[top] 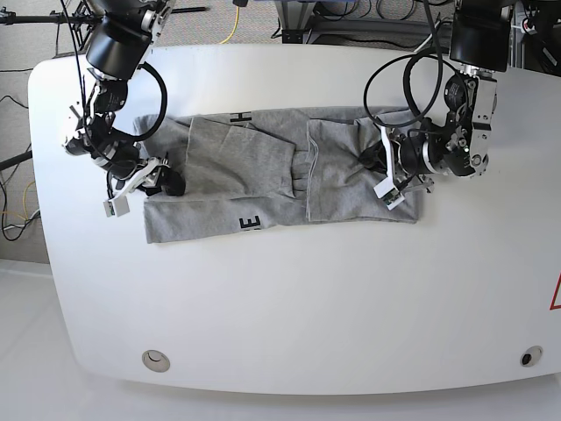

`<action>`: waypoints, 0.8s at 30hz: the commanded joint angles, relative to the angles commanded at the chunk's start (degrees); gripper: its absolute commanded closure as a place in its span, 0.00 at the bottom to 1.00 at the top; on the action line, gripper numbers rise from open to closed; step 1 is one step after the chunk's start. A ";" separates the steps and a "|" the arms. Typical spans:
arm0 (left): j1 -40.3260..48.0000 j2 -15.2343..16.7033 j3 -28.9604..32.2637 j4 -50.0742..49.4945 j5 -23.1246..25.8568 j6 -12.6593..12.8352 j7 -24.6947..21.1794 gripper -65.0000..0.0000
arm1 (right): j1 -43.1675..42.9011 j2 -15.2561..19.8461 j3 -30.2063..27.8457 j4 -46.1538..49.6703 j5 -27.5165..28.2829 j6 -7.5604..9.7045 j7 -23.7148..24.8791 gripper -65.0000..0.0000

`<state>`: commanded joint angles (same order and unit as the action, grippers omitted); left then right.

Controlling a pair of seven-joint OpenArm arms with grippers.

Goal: Fold the T-shirt properly
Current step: 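Grasp the collar end edge with the right gripper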

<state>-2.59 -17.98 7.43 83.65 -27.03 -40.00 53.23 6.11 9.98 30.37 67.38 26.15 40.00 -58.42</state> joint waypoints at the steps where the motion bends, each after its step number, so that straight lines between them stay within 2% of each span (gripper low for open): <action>1: 0.00 0.00 0.00 0.00 0.00 0.00 0.00 1.00 | 0.00 0.00 0.00 0.00 0.00 0.00 0.00 0.51; 13: 0.00 0.00 0.00 0.00 0.00 0.00 0.00 1.00 | -0.35 -0.18 -0.18 1.32 0.18 0.00 -1.85 0.52; 19: 0.00 0.00 0.00 0.00 0.00 0.00 0.00 1.00 | -0.97 -0.88 -3.34 5.01 0.18 0.00 -3.25 0.52; 24: 0.00 0.00 -0.09 0.00 0.00 0.00 0.00 1.00 | -1.67 -2.20 -3.87 8.00 -0.18 0.00 -3.25 0.64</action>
<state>-2.59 -17.98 7.34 83.65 -27.03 -40.00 53.23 4.44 7.78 26.51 75.38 25.98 40.00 -61.67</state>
